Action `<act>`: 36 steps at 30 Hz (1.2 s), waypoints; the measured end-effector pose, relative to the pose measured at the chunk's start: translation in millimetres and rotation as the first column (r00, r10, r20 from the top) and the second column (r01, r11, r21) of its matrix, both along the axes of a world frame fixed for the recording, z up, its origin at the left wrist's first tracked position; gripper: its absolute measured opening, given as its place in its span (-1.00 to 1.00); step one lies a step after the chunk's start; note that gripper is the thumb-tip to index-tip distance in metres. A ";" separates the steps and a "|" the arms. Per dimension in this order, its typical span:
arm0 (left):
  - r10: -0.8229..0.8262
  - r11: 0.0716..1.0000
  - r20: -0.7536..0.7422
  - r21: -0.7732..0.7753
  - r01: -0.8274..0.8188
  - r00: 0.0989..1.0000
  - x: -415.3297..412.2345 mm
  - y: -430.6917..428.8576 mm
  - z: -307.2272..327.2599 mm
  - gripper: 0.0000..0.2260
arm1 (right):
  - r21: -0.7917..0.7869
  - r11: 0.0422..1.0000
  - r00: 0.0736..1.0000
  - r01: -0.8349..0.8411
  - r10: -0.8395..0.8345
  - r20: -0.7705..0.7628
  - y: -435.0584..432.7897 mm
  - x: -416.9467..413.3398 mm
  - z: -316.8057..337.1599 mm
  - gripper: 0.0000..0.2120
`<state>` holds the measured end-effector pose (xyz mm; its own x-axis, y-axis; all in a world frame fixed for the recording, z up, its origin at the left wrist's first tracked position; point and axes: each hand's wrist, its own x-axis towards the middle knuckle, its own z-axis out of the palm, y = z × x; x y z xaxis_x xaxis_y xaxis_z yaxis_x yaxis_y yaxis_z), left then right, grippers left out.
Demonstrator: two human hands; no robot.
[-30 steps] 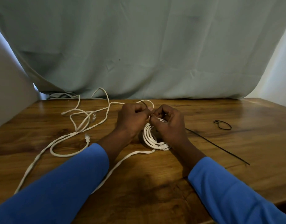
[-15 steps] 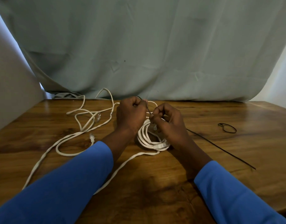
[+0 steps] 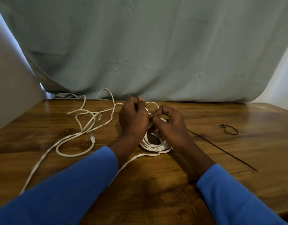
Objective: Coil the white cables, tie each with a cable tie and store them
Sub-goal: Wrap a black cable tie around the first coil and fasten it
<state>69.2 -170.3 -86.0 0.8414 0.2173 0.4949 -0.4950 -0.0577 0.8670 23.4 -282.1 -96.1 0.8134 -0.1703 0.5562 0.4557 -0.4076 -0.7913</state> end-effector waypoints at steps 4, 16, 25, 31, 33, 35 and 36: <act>0.015 1.000 0.029 0.015 -0.015 0.999 6.2 2.5 1.0 -0.69 | 0.136 0.989 0.993 -0.063 0.075 -0.089 3.9 -5.5 4.9 -0.88; -0.024 0.999 0.133 -0.036 0.029 0.991 20.0 16.4 5.3 -0.76 | 0.051 0.999 0.991 0.001 0.006 -0.137 7.3 -3.3 -5.8 -0.80; -0.167 0.966 -0.043 -0.209 0.154 0.985 35.0 25.9 23.3 -0.66 | 0.027 0.999 0.989 -0.031 0.035 -0.140 16.9 -10.0 -4.1 -0.78; -0.318 0.936 -0.058 -0.179 0.304 0.946 26.2 23.1 20.0 -0.69 | 0.060 0.995 0.991 -0.085 0.091 -0.103 11.7 -11.3 -3.0 -0.80; -0.321 0.938 -0.014 -0.145 0.316 0.947 24.5 22.1 18.1 -0.69 | 0.110 0.990 0.995 -0.085 0.089 -0.038 17.0 -15.5 1.8 -0.83; -0.317 0.941 0.020 -0.114 0.318 0.948 21.5 20.1 17.1 -0.71 | 0.169 0.982 0.996 -0.089 0.088 0.014 19.2 -17.0 6.9 -0.79; -0.319 0.943 0.030 -0.092 0.320 0.947 18.8 18.8 18.2 -0.72 | 0.175 0.981 0.996 -0.086 0.082 0.030 18.3 -15.0 8.1 -0.78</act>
<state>88.0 -151.5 -67.8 0.8674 -0.0151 0.4973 -0.4861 0.1874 0.8536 8.4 -263.8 -88.0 0.8164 -0.1982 0.5424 0.5014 -0.2226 -0.8361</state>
